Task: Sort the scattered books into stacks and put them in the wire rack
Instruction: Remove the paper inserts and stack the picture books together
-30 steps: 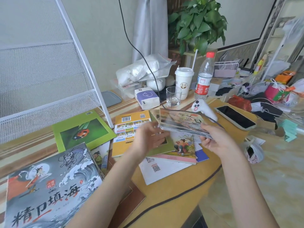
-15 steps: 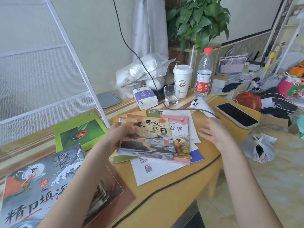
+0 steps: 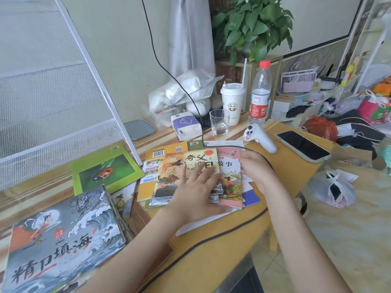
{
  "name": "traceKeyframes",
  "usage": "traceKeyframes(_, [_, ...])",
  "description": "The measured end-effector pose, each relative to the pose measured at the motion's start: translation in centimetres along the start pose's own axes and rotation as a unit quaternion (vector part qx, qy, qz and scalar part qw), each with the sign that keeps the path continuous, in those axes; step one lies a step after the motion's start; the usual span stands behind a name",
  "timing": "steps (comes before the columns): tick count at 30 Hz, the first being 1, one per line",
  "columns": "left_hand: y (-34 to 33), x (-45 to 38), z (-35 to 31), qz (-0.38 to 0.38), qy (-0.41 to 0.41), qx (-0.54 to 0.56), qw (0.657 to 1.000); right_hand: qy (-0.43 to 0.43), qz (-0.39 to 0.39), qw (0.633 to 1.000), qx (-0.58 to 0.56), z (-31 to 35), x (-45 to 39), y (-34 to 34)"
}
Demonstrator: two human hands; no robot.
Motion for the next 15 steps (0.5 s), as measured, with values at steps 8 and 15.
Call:
traceKeyframes(8, [0.5,-0.2,-3.4,-0.065,-0.136,-0.050,0.987,-0.094,0.056,0.976,-0.187,-0.8,0.1,-0.6])
traceKeyframes(15, [7.7,1.6,-1.1,-0.264,-0.053,0.060,0.961,-0.078,0.003,0.979,-0.190,-1.5,-1.2,0.5])
Point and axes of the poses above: each hand's wrist, its own x-axis away from the middle knuckle, its own y-axis out of the back of the hand, z = x × y, the point moved 10 cm from there along -x, towards the middle knuckle, and after that the axes turned 10 degrees about x, right-handed, at the moved point
